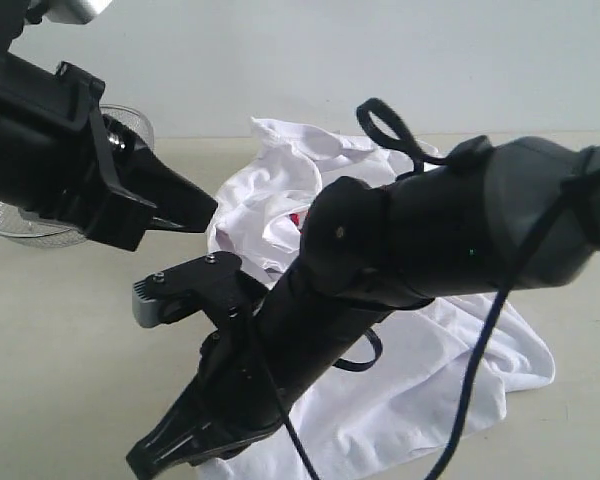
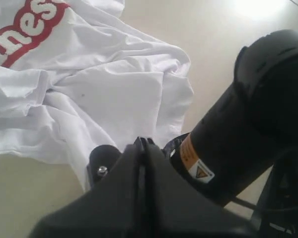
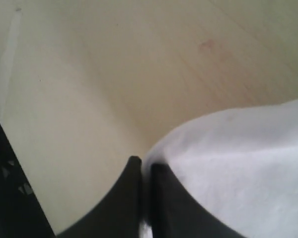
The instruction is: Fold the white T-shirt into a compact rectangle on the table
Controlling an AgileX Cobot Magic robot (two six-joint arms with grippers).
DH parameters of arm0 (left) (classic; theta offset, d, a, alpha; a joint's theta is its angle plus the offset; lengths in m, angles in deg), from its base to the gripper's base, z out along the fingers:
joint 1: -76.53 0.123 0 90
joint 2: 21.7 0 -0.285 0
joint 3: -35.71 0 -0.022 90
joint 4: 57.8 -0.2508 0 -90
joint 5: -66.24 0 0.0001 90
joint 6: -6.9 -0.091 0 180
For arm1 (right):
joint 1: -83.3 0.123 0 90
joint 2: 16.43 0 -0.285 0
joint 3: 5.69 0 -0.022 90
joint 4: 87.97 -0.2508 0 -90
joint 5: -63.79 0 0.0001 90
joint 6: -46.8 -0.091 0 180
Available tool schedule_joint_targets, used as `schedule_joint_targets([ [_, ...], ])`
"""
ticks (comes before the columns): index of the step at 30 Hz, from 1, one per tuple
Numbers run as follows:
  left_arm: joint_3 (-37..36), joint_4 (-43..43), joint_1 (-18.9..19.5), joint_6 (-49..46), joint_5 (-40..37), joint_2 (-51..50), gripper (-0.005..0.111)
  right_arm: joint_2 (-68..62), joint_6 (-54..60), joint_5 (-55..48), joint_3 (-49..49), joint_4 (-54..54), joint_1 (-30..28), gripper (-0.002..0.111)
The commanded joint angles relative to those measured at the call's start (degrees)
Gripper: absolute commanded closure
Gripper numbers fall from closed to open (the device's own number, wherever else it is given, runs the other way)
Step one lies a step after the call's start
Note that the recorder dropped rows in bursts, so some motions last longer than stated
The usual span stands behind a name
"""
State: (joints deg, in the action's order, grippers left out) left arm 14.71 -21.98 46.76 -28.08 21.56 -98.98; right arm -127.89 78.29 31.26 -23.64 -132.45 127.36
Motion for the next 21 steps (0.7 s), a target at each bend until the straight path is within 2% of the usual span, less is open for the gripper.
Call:
schedule_joint_targets([
  [1, 0.1, -0.5, -0.1, 1.0, -0.4, 0.4, 0.102, -3.0, 0.8, 1.4, 3.5, -3.2, 0.5, 0.108],
  [7, 0.1, -0.9, -0.1, 1.0, -0.4, 0.4, 0.102, -8.0, 4.3, -1.3, 8.3, -9.9, 1.0, 0.108],
  [13, 0.1, -1.4, -0.1, 1.0, -0.4, 0.4, 0.102, -10.9, 5.0, -1.4, 11.5, -10.6, 4.0, 0.107],
  [15, 0.1, -1.4, -0.1, 1.0, -0.5, 0.4, 0.102, -11.1, 5.2, -2.1, 12.1, -10.4, 4.4, 0.097],
  [20, 0.1, -1.4, -0.1, 1.0, -0.6, 0.4, 0.102, -11.1, 5.3, -2.1, 12.1, -10.2, 4.4, 0.046],
  [21, 0.1, -1.4, -0.1, 1.0, -0.6, 0.4, 0.102, -11.1, 5.3, -2.1, 12.1, -10.2, 4.4, 0.043],
])
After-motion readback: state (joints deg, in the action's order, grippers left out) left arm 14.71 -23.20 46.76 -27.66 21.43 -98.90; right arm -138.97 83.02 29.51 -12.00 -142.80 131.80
